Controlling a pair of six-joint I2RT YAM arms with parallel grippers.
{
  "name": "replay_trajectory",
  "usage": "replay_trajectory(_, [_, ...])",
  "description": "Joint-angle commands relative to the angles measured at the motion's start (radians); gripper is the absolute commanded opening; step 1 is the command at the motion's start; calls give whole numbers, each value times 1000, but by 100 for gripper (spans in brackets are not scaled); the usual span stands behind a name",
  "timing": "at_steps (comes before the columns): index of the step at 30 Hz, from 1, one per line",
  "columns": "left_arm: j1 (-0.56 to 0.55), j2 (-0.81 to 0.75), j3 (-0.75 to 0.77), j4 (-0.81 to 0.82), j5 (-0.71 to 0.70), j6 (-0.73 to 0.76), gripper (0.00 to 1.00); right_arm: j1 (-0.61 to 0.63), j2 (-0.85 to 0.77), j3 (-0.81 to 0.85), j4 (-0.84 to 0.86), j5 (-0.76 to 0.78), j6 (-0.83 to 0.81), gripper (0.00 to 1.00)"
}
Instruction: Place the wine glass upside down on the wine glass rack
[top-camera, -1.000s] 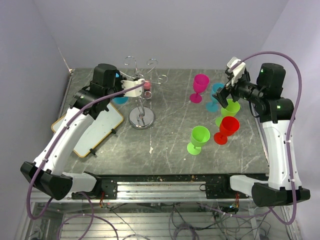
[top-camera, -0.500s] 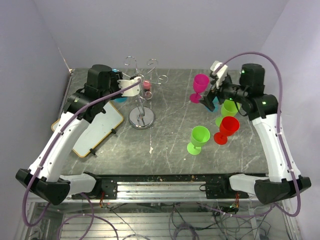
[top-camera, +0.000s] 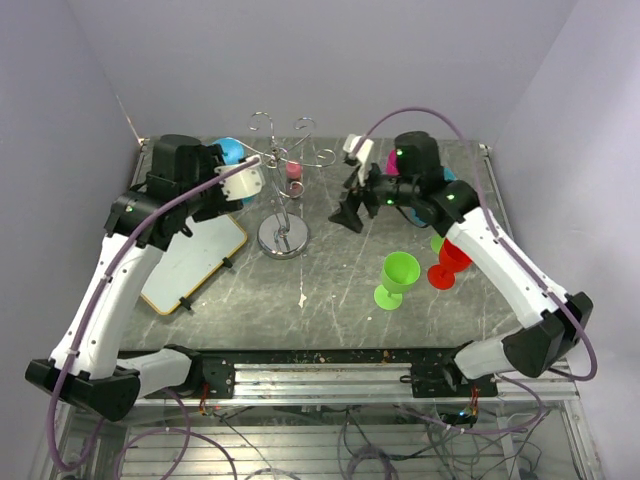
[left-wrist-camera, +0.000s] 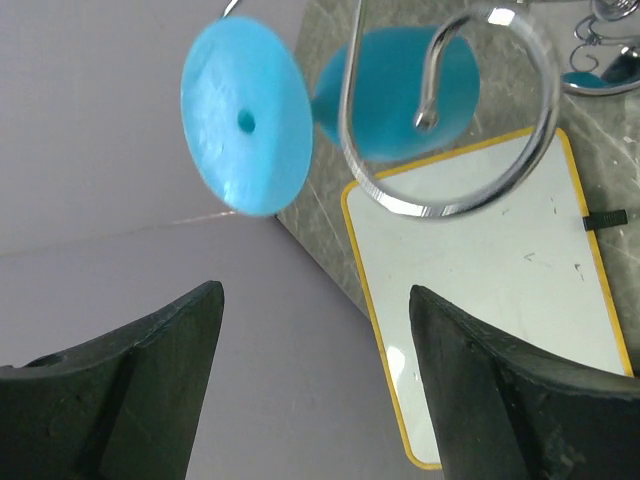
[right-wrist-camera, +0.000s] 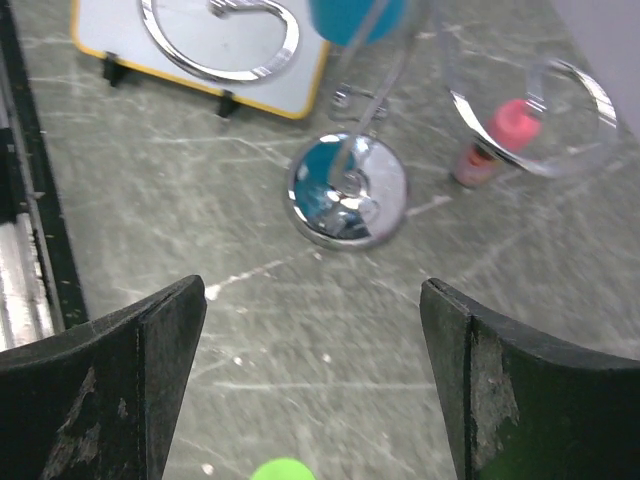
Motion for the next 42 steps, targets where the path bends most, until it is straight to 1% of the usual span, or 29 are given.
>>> replay_trajectory(1, [75, -49, 49, -50, 117, -45, 86, 101, 47, 32, 92, 45, 108, 87])
replay_trajectory(6, [144, -63, 54, -28, 157, -79, 86, 186, 112, 87, 126, 109, 202, 86])
replay_trajectory(11, [181, -64, 81, -15, 173, -101, 85, 228, 172, 171, 128, 181, 251, 85])
replay_trajectory(17, [188, -67, 91, -12, 184, -106, 85, 262, 231, 262, 107, 274, 274, 84])
replay_trajectory(21, [188, -68, 86, -14, 238, -122, 84, 263, 250, 301, 93, 352, 275, 80])
replay_trajectory(25, [188, -65, 87, -39, 344, -149, 82, 261, 248, 303, 88, 422, 254, 74])
replay_trajectory(28, [188, -63, 89, -50, 394, -169, 81, 260, 240, 292, 83, 441, 235, 73])
replay_trajectory(35, [188, -57, 98, -59, 448, -203, 80, 259, 220, 270, 73, 478, 187, 67])
replay_trajectory(42, [188, -57, 124, -90, 487, -210, 80, 247, 192, 248, 65, 504, 149, 64])
